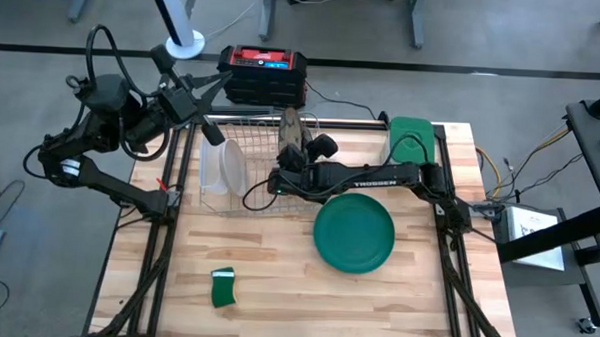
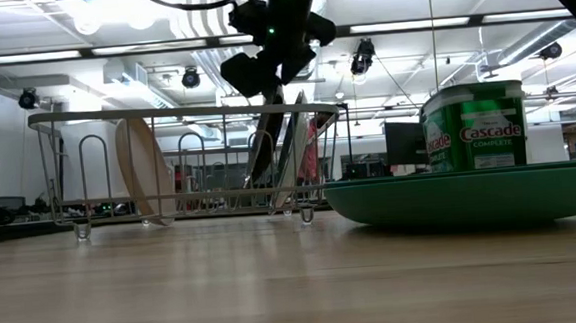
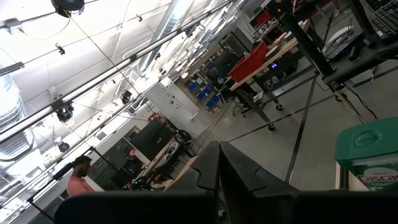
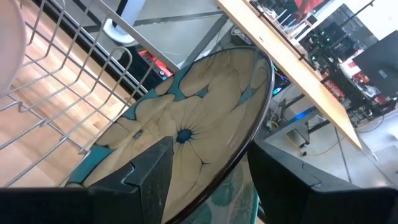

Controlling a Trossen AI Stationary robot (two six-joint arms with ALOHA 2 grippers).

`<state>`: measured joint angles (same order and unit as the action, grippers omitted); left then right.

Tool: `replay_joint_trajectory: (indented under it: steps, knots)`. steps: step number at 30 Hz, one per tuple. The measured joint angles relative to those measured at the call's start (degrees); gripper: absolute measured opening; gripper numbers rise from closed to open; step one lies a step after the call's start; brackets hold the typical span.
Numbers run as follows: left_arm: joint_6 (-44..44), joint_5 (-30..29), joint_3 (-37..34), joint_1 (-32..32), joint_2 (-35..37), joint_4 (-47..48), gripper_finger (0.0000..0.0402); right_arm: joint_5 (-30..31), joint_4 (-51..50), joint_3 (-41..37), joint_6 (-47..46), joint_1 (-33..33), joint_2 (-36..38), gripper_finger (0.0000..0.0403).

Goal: Sort dishes
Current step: Put the white patterned plate on the dish rack

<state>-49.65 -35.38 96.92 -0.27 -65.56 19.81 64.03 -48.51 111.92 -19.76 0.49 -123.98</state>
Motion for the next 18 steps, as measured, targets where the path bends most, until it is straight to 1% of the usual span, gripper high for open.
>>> replay_joint_trajectory:
  steps: [7, 18]
  knots:
    - [0.0, 0.0, -0.25, 0.0, 0.02, -0.01, 0.0, -1.0, 0.0, 0.0, 1.43, 0.48, 0.0, 0.0197]
    - [0.0, 0.0, -0.33, 0.0, 0.02, -0.02, 0.0, -3.78, 0.11, 0.02, 0.13, 0.94, 0.04, 0.0195]
